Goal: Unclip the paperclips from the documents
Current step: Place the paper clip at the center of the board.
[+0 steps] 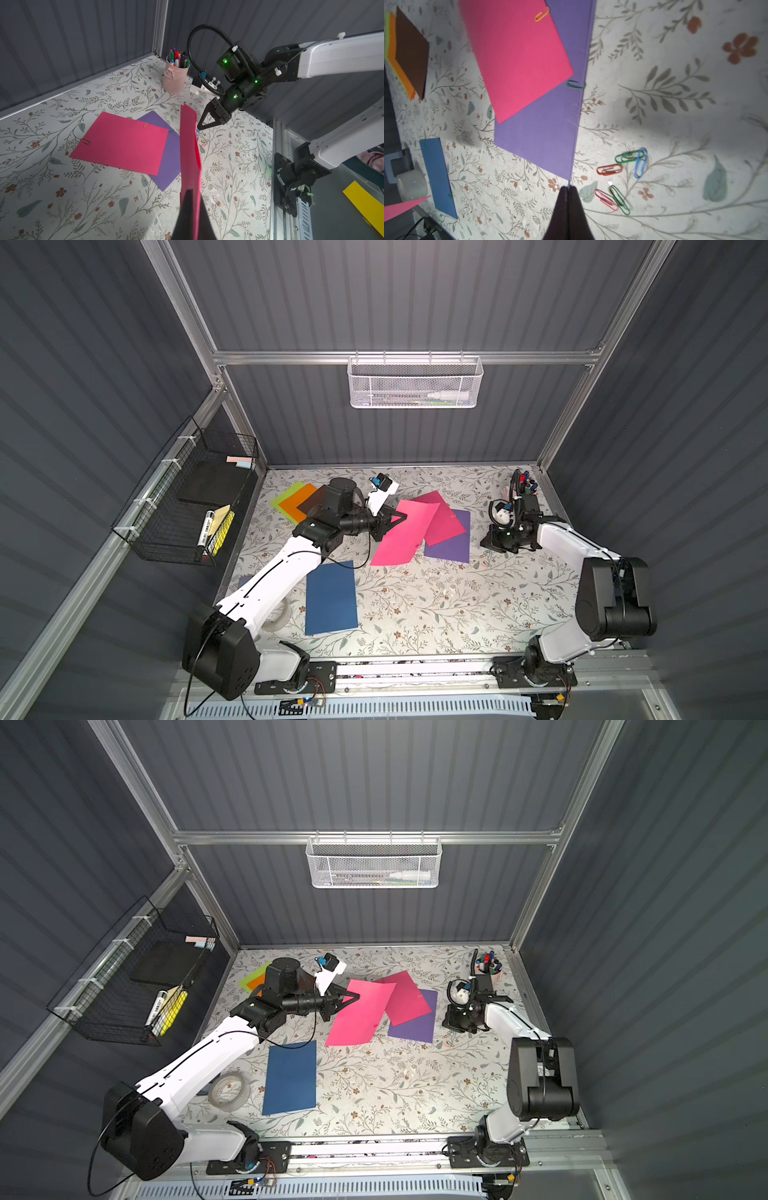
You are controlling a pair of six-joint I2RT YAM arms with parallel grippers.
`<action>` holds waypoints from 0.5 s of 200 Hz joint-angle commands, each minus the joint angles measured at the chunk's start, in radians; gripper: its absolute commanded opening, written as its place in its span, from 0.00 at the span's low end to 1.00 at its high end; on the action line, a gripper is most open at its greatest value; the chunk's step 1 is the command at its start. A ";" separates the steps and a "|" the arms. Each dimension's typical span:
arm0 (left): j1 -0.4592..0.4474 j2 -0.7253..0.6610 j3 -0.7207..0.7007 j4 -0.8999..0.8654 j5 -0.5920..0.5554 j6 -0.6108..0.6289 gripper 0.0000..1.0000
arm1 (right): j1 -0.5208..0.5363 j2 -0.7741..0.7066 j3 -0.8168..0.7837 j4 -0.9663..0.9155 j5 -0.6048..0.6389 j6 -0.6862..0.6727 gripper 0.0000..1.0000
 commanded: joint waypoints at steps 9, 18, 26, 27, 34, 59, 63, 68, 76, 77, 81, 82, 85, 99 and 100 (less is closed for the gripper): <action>0.009 -0.025 -0.015 0.039 -0.010 -0.018 0.00 | 0.001 0.021 0.013 -0.071 0.141 0.046 0.24; 0.010 -0.026 -0.015 0.039 -0.007 -0.018 0.00 | 0.002 0.025 0.016 -0.079 0.146 0.040 0.34; 0.010 -0.028 -0.014 0.042 -0.005 -0.018 0.00 | 0.002 0.023 0.015 -0.082 0.150 0.038 0.40; 0.011 -0.028 -0.015 0.042 -0.005 -0.018 0.00 | 0.003 0.023 0.015 -0.081 0.149 0.037 0.40; 0.011 -0.031 -0.016 0.044 0.000 -0.019 0.00 | 0.003 0.015 0.015 -0.072 0.128 0.022 0.43; 0.014 -0.039 -0.016 0.050 0.030 -0.017 0.00 | 0.034 -0.047 -0.006 0.010 0.001 -0.065 0.52; 0.016 -0.038 -0.017 0.049 0.039 -0.015 0.00 | 0.040 -0.065 -0.015 0.036 -0.028 -0.080 0.54; 0.017 -0.040 -0.016 0.053 0.050 -0.012 0.00 | 0.047 -0.086 -0.029 0.082 -0.086 -0.101 0.55; 0.020 -0.042 -0.016 0.056 0.073 -0.012 0.00 | 0.054 -0.130 -0.063 0.177 -0.248 -0.154 0.58; 0.020 -0.042 -0.015 0.056 0.076 -0.012 0.00 | 0.057 -0.136 -0.070 0.195 -0.271 -0.161 0.59; 0.022 -0.042 -0.013 0.056 0.090 -0.009 0.00 | 0.066 -0.163 -0.096 0.253 -0.332 -0.182 0.60; 0.023 -0.042 -0.013 0.055 0.093 -0.007 0.00 | 0.069 -0.170 -0.102 0.267 -0.343 -0.187 0.60; 0.025 -0.040 -0.011 0.055 0.103 -0.003 0.00 | 0.077 -0.193 -0.122 0.303 -0.375 -0.197 0.61; 0.028 -0.039 0.001 0.057 0.149 0.013 0.00 | 0.091 -0.287 -0.256 0.647 -0.497 -0.108 0.67; 0.028 -0.039 0.001 0.057 0.152 0.013 0.00 | 0.093 -0.291 -0.268 0.670 -0.499 -0.098 0.68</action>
